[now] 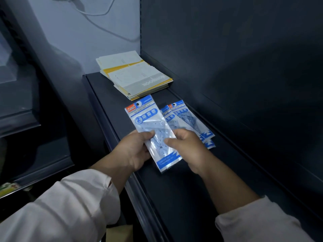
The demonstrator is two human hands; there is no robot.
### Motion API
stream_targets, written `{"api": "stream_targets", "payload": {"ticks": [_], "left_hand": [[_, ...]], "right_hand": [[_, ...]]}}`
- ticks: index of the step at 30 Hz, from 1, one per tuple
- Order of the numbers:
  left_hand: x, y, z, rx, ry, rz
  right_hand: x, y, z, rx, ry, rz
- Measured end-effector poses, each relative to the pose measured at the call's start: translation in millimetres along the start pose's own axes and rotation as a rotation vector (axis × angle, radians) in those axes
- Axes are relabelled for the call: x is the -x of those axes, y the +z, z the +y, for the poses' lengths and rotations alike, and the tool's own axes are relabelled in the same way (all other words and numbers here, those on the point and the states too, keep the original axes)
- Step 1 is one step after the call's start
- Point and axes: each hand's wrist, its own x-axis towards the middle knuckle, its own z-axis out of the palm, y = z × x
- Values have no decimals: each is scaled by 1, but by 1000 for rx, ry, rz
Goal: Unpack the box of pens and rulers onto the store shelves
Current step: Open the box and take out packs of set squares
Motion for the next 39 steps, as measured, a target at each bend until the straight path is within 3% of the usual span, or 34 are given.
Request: {"api": "stream_targets", "payload": {"ticks": [4, 7, 11, 17, 24, 29, 33, 39], "left_hand": [[-6, -2, -3, -161, 69, 118], [-11, -18, -4, -566, 326, 290], [-3, -35, 1, -1259, 640, 251], [22, -69, 8, -1560, 772, 244], [59, -147, 5, -1723, 864, 274], [98, -225, -14, -1806, 746, 342], [127, -286, -44, -1776, 597, 389], [142, -355, -102, -1689, 394, 392]], "right_hand": [[-16, -10, 6, 59, -5, 213], [-28, -18, 8, 415, -8, 315], [-30, -16, 7, 948, -50, 439], [-17, 3, 3, 1159, -160, 546], [25, 96, -12, 1133, -547, 345], [57, 176, 19, 1124, -642, 165], [79, 234, 67, 1080, -620, 7], [96, 290, 141, 1095, -375, -260]]}}
